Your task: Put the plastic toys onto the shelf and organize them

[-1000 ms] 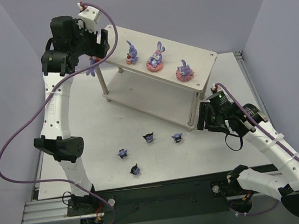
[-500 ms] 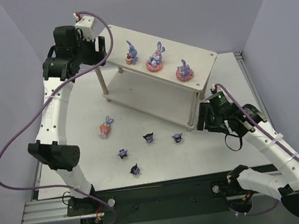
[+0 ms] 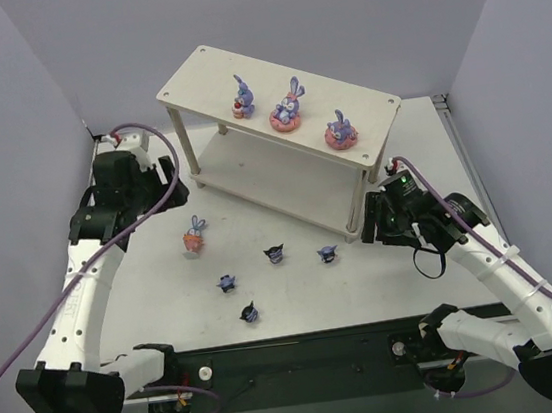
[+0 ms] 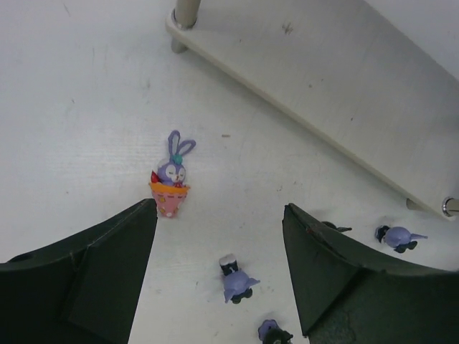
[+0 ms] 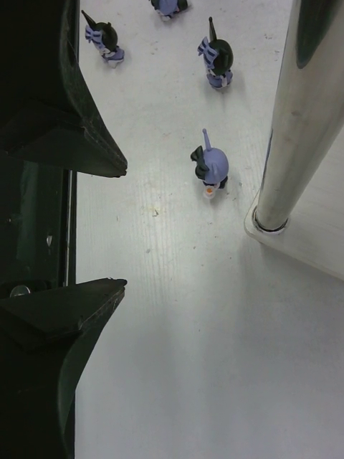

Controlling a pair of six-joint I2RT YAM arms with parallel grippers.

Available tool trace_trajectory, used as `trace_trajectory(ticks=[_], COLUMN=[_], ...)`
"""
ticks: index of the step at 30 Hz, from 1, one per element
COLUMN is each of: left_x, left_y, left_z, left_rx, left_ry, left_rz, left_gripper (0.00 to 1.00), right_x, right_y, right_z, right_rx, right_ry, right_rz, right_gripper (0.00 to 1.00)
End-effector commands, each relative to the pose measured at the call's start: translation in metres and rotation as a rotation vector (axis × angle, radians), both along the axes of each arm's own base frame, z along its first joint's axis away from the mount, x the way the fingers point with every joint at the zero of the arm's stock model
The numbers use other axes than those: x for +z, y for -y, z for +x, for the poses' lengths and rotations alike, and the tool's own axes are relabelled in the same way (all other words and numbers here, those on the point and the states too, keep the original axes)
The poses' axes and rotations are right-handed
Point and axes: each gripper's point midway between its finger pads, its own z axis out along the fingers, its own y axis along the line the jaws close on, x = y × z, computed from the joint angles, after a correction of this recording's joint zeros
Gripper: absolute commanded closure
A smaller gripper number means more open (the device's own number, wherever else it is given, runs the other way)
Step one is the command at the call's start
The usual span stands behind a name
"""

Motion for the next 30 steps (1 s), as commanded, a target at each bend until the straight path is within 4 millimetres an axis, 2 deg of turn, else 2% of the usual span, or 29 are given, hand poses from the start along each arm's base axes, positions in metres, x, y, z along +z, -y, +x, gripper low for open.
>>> trace_trajectory(ticks=[1,3,4,7,10,11,17,18,19,21,23,30], left_x=[-0.077,-0.097,-0.115,-0.135,-0.144,-0.141,-0.145,-0.155,-0.158,-0.166,-0.171,-0.189], left_y=[0.011,0.016,0.017,0.018,0.015,0.014,0.005,0.008,0.0,-0.002,-0.007,-0.008], left_z=[-0.004,-0.005,-0.003,0.006,0.02,0.026,0.047,0.044,0.046,0.046,0.046,0.048], left_rx=[0.055,0.051,0.053,0.043,0.021,0.009,-0.004,-0.019,0.003,0.006,0.005,-0.027], left_ry=[-0.177,-0.205,-0.225,-0.243,-0.237,-0.217,-0.233,-0.271,-0.279,-0.318,-0.338,-0.419], left_rz=[-0.121,-0.156,-0.16,-0.145,-0.092,-0.062,0.092,0.106,0.156,0.205,0.26,0.341], left_gripper=[0.21,0.23,0.25,0.3,0.34,0.33,0.35,0.35,0.36,0.39,0.42,0.43], right_x=[-0.006,-0.006,-0.006,-0.006,-0.006,-0.008,-0.007,-0.007,-0.007,-0.006,-0.006,-0.005], right_y=[0.001,0.001,0.002,0.003,0.003,0.004,0.007,0.007,0.008,0.009,0.008,0.01], right_z=[-0.006,-0.007,-0.007,-0.01,-0.011,-0.012,-0.014,-0.014,-0.014,-0.014,-0.014,-0.015], right_rx=[0.021,0.027,0.026,0.024,0.019,0.014,-0.004,-0.006,-0.008,-0.01,-0.011,-0.009], right_ry=[-0.023,-0.022,-0.019,-0.014,-0.011,-0.013,-0.001,-0.001,0.004,0.01,0.012,0.013], right_rz=[-0.008,-0.005,-0.005,0.001,0.006,0.006,0.012,0.012,0.012,0.011,0.012,0.005], right_gripper=[0.41,0.41,0.41,0.41,0.41,0.41,0.41,0.41,0.41,0.41,0.41,0.41])
